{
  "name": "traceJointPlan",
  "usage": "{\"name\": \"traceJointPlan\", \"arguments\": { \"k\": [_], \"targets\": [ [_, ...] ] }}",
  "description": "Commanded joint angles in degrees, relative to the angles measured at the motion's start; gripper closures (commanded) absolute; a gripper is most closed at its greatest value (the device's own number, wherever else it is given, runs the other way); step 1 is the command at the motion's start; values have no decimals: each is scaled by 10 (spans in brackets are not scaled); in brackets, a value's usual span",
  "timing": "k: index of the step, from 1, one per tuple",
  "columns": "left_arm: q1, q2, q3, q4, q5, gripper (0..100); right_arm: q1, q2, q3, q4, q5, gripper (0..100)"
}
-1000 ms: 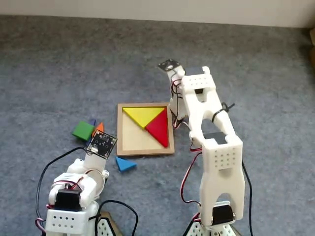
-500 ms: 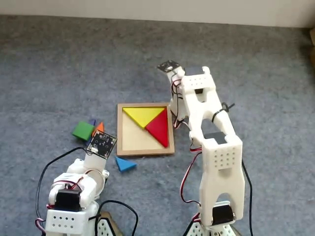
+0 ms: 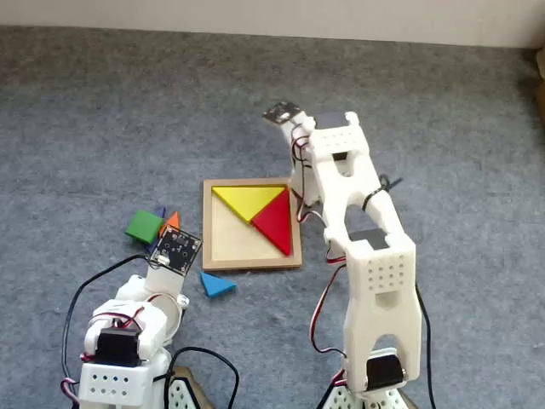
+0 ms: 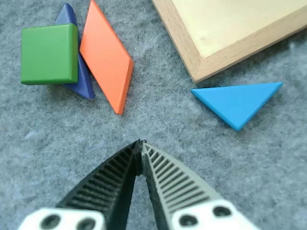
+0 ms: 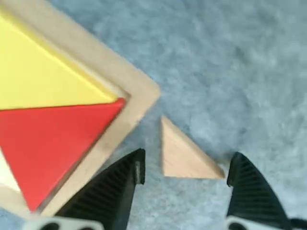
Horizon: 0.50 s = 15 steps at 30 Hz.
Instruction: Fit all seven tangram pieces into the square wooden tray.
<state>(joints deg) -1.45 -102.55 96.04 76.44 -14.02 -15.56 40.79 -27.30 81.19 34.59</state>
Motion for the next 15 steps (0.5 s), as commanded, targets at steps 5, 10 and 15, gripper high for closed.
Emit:
{"name": "traceJointPlan", "arguments": {
  "k": [5, 10, 15],
  "targets": [
    [-2, -18, 11, 3, 4, 993, -6, 15, -32, -7, 22, 738],
    [-2, -18, 11, 3, 4, 993, 17, 35, -33, 23, 56, 913],
    [-2, -18, 11, 3, 4, 993, 40, 30, -39, 140, 94, 961]
  ]
}}
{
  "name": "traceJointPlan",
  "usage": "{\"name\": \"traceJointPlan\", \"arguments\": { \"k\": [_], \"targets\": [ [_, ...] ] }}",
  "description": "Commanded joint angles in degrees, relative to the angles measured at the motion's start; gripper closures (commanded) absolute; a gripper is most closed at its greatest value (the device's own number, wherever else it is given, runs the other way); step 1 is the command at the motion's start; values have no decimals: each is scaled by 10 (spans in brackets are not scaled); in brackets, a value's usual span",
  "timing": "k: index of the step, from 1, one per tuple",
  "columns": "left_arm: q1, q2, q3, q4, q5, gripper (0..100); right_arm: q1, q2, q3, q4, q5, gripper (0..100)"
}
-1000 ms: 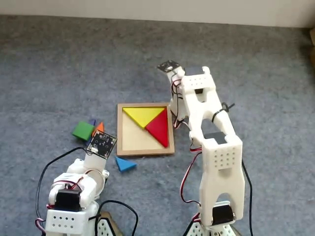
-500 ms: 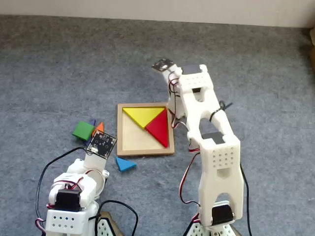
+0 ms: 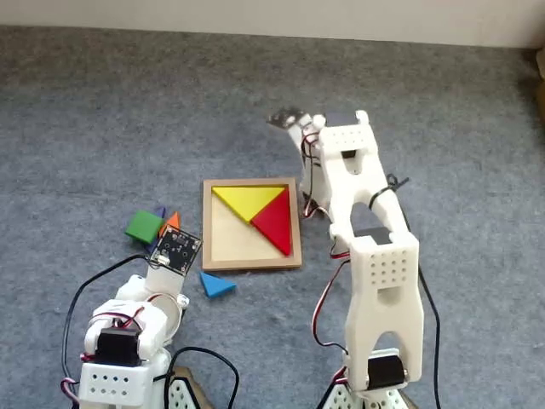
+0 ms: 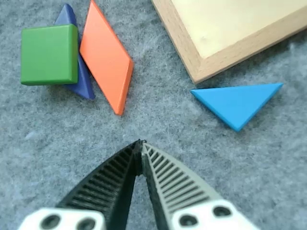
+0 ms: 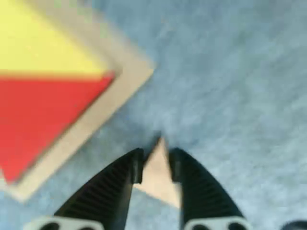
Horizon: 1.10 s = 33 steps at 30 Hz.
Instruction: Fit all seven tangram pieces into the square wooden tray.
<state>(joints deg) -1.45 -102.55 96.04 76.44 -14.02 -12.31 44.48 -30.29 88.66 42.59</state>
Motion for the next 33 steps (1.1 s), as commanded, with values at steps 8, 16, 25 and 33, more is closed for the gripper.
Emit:
{"name": "traceJointPlan", "arguments": {
  "k": [8, 16, 25, 33],
  "targets": [
    [-2, -18, 11, 3, 4, 993, 37, -94, -29, 118, 14, 964],
    [-2, -18, 11, 3, 4, 993, 50, -202, 89, 116, 14, 964],
    [-2, -18, 11, 3, 4, 993, 56, -403, 352, -21, 14, 962],
    [-2, -18, 11, 3, 4, 993, 57, -518, 553, -154, 14, 961]
  ]
}}
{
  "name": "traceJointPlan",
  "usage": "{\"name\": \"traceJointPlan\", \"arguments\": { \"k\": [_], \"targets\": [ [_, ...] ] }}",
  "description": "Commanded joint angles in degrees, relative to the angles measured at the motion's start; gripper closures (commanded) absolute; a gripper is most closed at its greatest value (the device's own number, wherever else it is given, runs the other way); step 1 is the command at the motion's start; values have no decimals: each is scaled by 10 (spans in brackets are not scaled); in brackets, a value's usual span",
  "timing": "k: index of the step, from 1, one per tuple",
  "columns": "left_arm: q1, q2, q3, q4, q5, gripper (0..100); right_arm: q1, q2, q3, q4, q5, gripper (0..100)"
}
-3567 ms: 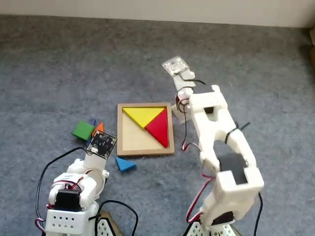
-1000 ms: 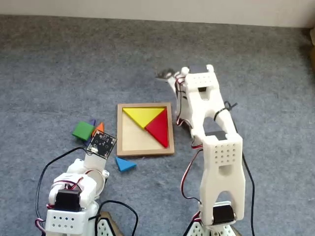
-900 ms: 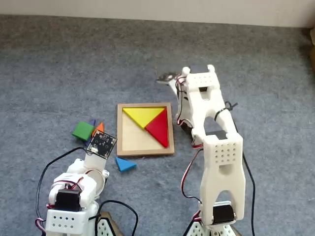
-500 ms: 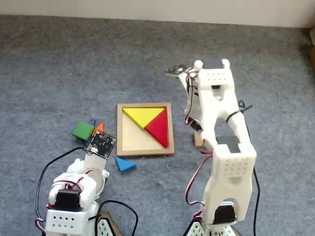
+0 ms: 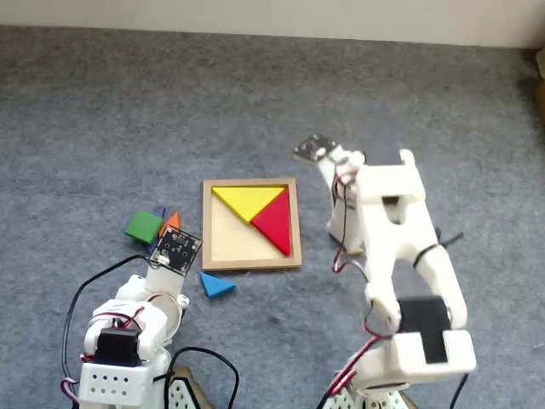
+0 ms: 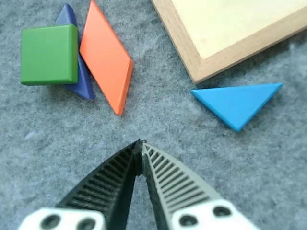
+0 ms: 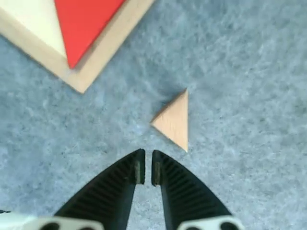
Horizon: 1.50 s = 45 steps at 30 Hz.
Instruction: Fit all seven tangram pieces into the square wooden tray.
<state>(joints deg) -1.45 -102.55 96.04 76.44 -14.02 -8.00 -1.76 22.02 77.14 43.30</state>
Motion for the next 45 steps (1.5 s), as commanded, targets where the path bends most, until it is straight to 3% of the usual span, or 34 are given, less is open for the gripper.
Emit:
{"name": "traceJointPlan", "arguments": {
  "k": [1, 5, 11, 25, 38, 45],
  "targets": [
    [-2, -18, 11, 3, 4, 993, 14, -64, 40, -47, 6, 961],
    [-2, -18, 11, 3, 4, 993, 14, -78, 57, -67, -31, 937],
    [-2, -18, 11, 3, 4, 993, 10, -78, 81, -101, -90, 782],
    [-2, -18, 11, 3, 4, 993, -28, -70, 176, -231, -89, 803],
    [-2, -18, 11, 3, 4, 993, -23, 31, 146, -231, -89, 841],
    [-2, -18, 11, 3, 4, 993, -22, 29, 128, -218, -90, 926]
  ]
}}
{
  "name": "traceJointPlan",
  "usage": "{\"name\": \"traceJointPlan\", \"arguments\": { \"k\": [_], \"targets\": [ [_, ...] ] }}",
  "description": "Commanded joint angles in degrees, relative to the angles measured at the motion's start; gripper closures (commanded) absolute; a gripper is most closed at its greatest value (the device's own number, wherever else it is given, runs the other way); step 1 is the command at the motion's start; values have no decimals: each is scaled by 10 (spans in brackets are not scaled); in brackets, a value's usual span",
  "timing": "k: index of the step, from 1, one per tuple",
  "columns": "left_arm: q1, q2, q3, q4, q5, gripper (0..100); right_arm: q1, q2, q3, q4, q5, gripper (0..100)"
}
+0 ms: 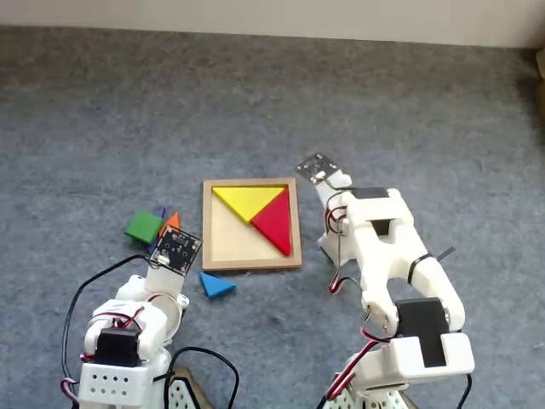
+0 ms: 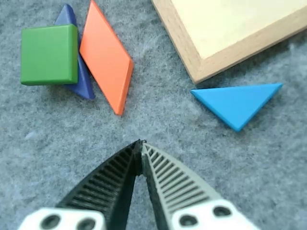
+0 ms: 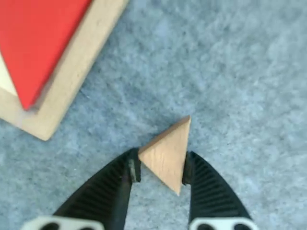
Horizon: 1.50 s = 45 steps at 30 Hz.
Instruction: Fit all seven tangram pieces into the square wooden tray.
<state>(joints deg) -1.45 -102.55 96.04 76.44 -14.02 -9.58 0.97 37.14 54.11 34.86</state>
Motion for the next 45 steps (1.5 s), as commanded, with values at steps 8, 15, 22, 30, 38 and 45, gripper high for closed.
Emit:
{"name": "traceJointPlan", "arguments": {
  "k": [8, 15, 22, 30, 38, 45],
  "targets": [
    [-2, -18, 11, 3, 4, 993, -7, 3, -156, 160, -10, 929],
    [-2, -18, 11, 3, 4, 993, -9, 3, -230, 233, -10, 930],
    [-2, -18, 11, 3, 4, 993, -20, 8, -233, 208, -89, 841],
    [-2, -18, 11, 3, 4, 993, -69, 10, -230, 173, -183, 781],
    [-2, -18, 11, 3, 4, 993, -68, 9, -110, 36, -236, 782],
    [-2, -18, 11, 3, 4, 993, -66, 9, -68, 16, -239, 782]
  ]
}}
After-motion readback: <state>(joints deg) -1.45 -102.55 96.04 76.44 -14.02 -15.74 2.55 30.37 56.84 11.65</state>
